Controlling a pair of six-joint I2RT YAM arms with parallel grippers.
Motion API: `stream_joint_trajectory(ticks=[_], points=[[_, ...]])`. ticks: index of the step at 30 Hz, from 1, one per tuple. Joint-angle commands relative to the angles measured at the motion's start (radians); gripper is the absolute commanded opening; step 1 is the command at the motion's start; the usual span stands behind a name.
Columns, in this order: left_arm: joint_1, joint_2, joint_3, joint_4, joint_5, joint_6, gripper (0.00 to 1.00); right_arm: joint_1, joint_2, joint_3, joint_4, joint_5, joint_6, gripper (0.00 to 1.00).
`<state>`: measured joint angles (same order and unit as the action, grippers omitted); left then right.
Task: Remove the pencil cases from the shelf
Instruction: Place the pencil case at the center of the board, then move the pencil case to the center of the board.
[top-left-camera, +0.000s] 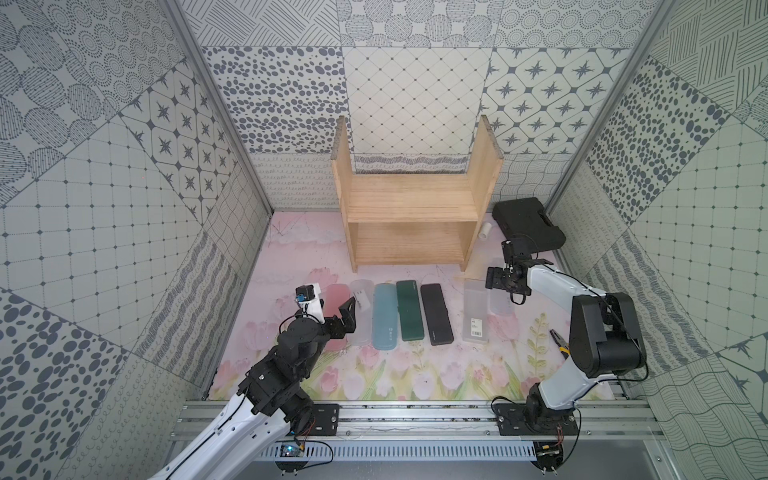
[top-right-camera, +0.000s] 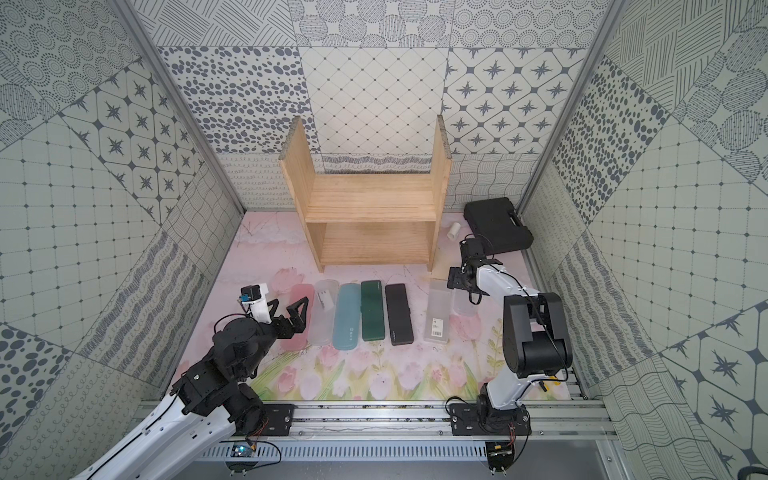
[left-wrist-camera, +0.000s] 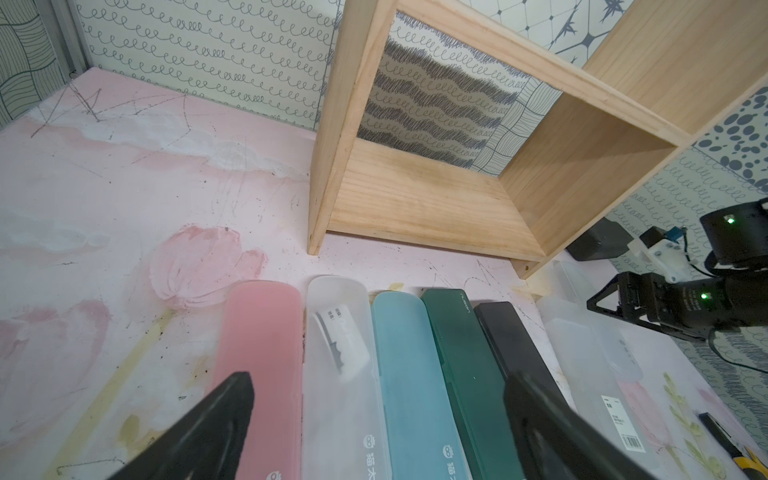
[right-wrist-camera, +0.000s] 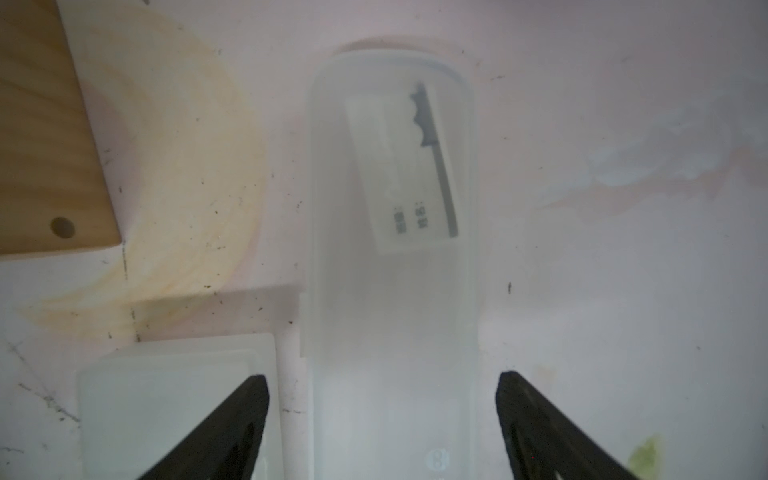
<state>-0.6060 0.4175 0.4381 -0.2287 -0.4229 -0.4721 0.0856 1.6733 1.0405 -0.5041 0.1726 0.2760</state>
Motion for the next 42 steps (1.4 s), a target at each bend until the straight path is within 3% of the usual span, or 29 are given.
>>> stream_joint_trajectory(ticks=[1, 15, 24, 42], points=[[0.003, 0.002, -0.003, 0.029, -0.017, 0.006, 0.99, -0.018, 0.043, 0.054, -0.015, -0.051, -0.013, 0.90], [0.002, 0.041, 0.004, 0.035, -0.022, 0.021, 0.99, -0.064, 0.135, 0.165, -0.127, -0.080, -0.019, 0.90], [0.001, 0.098, 0.030, 0.020, -0.033, 0.027, 0.99, -0.066, 0.166, 0.188, -0.142, -0.100, -0.031, 0.89], [0.001, 0.082, 0.026, 0.019, -0.040, 0.028, 0.99, -0.066, 0.172, 0.173, -0.189, -0.137, -0.034, 0.85]])
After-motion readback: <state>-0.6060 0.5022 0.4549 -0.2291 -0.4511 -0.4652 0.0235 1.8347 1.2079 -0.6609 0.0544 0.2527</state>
